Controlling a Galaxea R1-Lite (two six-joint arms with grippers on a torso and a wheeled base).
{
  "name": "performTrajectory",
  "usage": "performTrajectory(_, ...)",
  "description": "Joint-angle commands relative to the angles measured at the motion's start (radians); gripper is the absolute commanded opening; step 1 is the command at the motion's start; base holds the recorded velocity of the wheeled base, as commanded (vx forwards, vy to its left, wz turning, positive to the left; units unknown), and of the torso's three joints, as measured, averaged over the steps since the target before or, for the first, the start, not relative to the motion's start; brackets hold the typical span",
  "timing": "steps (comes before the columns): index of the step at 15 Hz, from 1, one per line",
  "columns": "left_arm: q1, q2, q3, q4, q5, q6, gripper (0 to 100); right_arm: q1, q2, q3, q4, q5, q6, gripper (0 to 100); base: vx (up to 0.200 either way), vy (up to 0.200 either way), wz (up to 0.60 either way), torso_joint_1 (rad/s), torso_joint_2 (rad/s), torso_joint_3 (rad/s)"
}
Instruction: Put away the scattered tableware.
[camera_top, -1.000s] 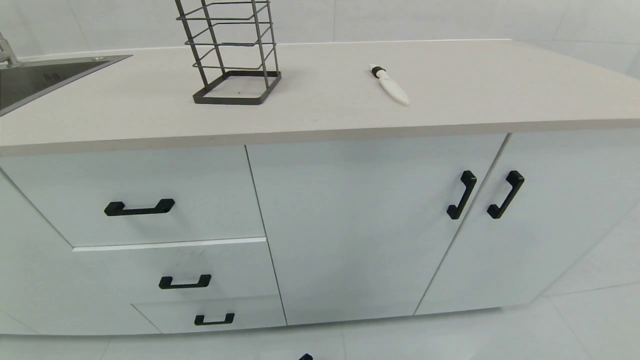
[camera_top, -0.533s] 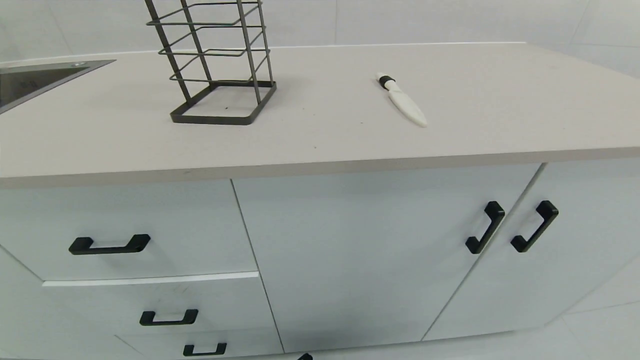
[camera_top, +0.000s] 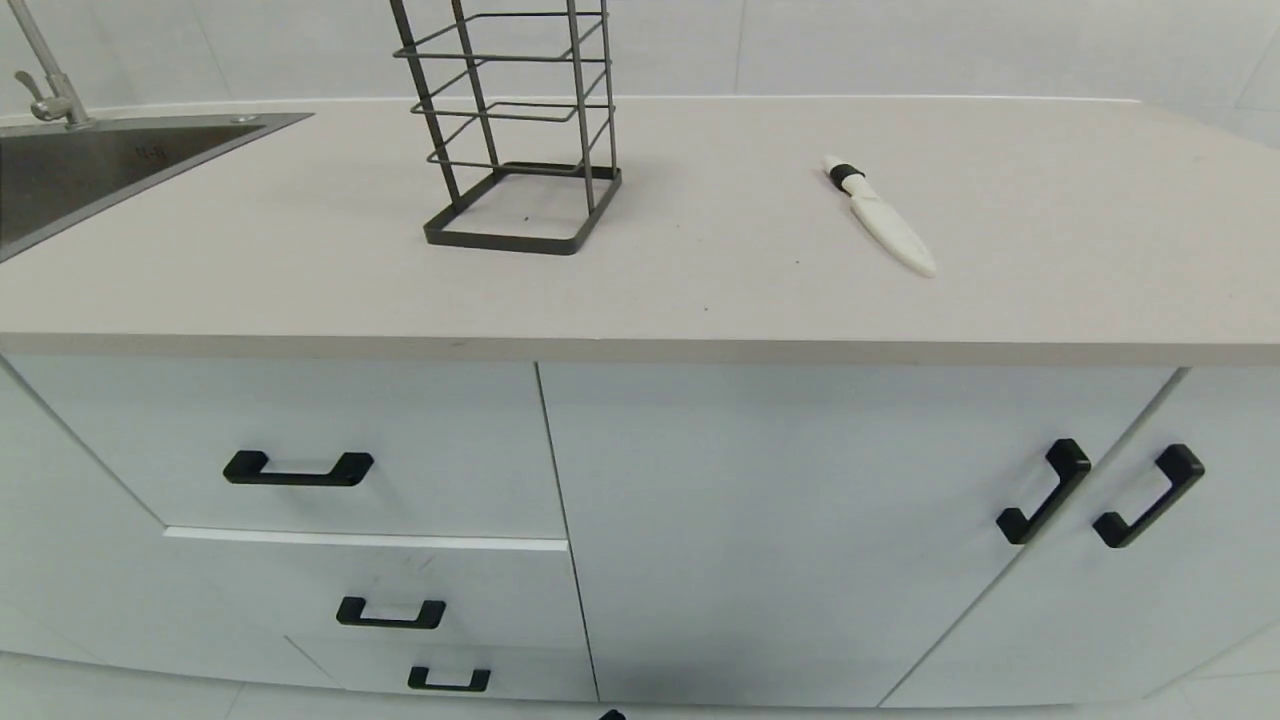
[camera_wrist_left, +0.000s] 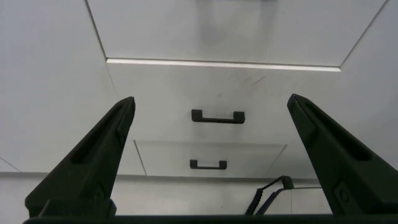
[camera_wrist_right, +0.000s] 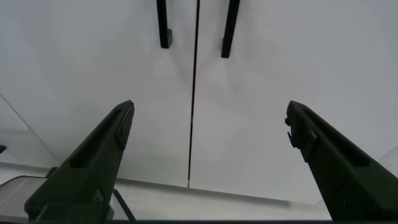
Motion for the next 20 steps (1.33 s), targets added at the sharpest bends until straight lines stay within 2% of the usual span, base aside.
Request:
performTrajectory(1,0.0,0.005,0.0,0.0,0.0,0.0,100,0.0,0.001,0.0,0.001,0.0,-0.001,100,0.0,0.0,0.0,0.222,-0.05,-0.095)
performTrajectory(4,0.0,0.005,0.0,0.0,0.0,0.001,100,0.0,0.001,0.0,0.001,0.0,-0.001,100,0.0,0.0,0.0,0.253,-0.19,-0.177)
performTrajectory(11,0.0,0.005,0.0,0.0,0.0,0.003,100,-0.001,0.001,0.0,0.001,0.0,-0.001,100,0.0,0.0,0.0,0.217,-0.58,-0.22)
performTrajectory(14,0.0,0.005,0.0,-0.001,0.0,0.003,100,-0.001,0.003,0.0,0.001,0.0,-0.001,100,0.0,0.0,0.0,0.092,-0.48,-0.227)
performTrajectory(20,0.0,0.005,0.0,0.0,0.0,0.001,100,-0.004,0.004,0.0,0.001,0.0,0.001,100,0.0,0.0,0.0,0.345,-0.49,-0.237)
